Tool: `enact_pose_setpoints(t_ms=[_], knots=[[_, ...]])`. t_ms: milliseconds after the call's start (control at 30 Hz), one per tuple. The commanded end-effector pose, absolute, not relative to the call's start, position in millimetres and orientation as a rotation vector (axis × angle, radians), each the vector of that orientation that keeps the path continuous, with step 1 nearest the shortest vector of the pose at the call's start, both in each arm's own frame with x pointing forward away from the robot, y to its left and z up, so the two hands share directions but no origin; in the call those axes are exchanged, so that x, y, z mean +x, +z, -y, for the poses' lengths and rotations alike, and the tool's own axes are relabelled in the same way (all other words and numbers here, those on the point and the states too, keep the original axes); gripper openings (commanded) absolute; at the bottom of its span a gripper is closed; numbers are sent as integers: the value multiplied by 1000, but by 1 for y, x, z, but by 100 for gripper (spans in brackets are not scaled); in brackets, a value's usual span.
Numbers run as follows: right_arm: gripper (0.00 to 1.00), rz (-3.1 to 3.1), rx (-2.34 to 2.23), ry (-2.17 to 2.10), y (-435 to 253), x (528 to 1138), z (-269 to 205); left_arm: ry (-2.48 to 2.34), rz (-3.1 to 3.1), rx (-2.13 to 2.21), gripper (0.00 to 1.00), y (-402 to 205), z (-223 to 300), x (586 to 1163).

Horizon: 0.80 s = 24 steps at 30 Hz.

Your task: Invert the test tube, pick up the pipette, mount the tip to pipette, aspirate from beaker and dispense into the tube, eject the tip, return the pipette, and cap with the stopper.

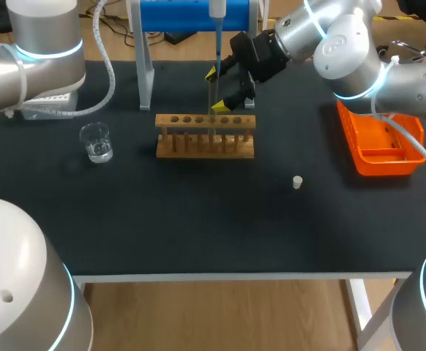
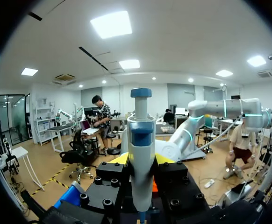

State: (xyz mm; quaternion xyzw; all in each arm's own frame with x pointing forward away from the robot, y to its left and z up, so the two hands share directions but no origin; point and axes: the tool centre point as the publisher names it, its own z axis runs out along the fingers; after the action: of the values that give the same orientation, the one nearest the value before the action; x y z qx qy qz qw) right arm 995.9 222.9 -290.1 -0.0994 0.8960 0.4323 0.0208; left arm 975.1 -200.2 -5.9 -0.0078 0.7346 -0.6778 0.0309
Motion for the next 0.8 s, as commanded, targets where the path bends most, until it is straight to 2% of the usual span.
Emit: enact_pose_setpoints(t_ms=[33,800], knots=[[100,-2782,-311,1339,-289,996,-222,-2103,-2248,-29,0,-11,198,974],[100,-2782,-311,1339,-289,996,-222,-2124,-2253,-84,0,-23,194,975]])
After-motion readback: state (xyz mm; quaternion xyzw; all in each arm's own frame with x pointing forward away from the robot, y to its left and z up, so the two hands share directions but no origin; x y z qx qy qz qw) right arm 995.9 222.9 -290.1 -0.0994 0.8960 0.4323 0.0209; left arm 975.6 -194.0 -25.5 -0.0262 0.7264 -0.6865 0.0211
